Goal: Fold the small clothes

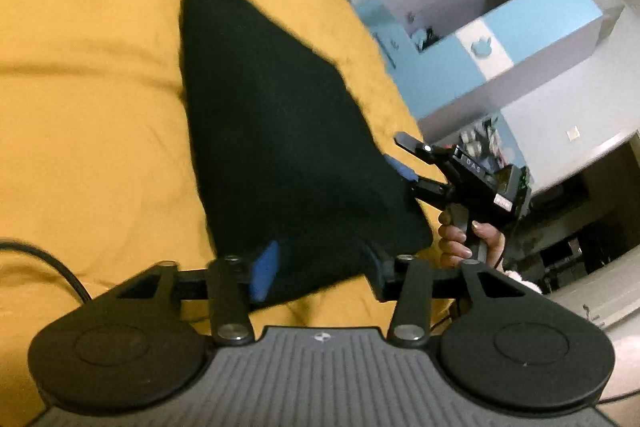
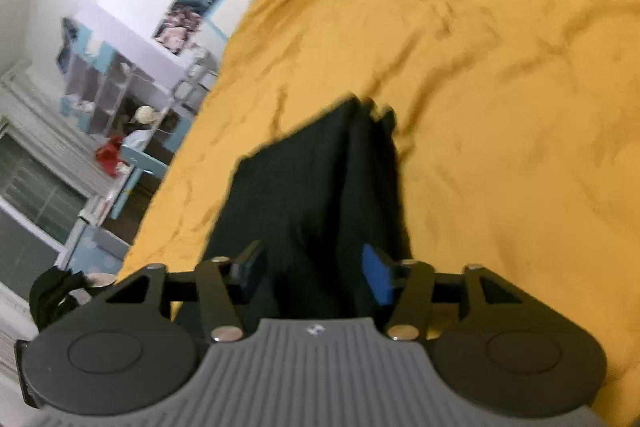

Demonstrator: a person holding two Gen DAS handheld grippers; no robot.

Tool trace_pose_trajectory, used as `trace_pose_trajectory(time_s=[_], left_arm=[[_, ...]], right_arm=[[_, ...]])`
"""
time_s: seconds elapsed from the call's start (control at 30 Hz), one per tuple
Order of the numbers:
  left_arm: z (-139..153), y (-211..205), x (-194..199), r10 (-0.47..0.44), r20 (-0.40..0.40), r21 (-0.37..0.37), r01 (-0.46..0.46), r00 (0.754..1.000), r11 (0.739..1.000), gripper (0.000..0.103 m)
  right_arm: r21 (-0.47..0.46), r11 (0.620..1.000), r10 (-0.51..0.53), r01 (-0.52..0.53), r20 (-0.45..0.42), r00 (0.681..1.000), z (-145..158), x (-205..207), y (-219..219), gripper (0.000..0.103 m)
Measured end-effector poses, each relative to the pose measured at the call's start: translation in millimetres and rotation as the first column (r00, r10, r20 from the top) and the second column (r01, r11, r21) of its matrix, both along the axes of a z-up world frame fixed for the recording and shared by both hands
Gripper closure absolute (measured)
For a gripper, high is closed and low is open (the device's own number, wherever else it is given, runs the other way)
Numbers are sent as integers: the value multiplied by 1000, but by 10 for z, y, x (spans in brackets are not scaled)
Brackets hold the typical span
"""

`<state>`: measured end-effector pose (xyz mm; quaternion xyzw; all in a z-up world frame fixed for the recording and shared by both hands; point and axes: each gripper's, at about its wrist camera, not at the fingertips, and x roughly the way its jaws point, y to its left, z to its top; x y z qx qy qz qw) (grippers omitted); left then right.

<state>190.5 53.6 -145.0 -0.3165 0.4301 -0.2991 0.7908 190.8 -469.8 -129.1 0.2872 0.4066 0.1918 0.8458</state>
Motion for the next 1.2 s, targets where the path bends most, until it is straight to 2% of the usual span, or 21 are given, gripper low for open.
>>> trace_pose_trajectory(time_s=[0.03,0.07,0.13,0.2,0.27,0.33,0.43,0.57,0.7,0.87,1.03,1.2], left_arm=[[51,74,-19,30,16,-3,-30,999,1000,39],[70,113,-16,61,20,-7,-61,998,998,34],[26,241,9,109,5,-21,-109,994,994,33],[-86,305,71,131,-44,-35,-133,990,990,33],[-214,281,138,105,-92,-60,-111,990,992,33],[-338,214,210,87,-139,-43,-94,986,995,33],[-459,157,283,66,-163,-40,-73,984,997,32],[-527,84,388,39,-191,-102,-60,981,993,31],[-606,-72,485,6,-194,-110,-28,981,994,31],[-628,-139,537,-27,-216,-137,-3,976,991,25],[-719,-152,568,-36,-245,-186,-10,969,982,25],[-669,-227,496,-13,-247,-141,-23,969,990,25]], right_arm=[[-6,1000,-5,5,25,1000,67,37,-21,32],[-12,1000,-7,7,53,999,132,104,-45,29],[-17,1000,-8,10,91,996,207,269,-82,28],[-5,1000,-7,8,98,995,204,504,-130,27],[31,999,17,-18,53,998,114,754,-179,26],[52,999,16,-15,-12,1000,-40,982,-218,25],[81,997,5,4,-105,994,-273,1195,-280,25],[180,981,113,-79,-186,976,-496,1281,-243,25],[225,951,253,-210,-184,950,-575,1299,-112,20],[330,916,294,-228,-167,941,-712,1457,169,20],[358,918,254,-171,-200,946,-869,1542,254,20],[355,921,243,-159,-205,948,-862,1524,236,22]])
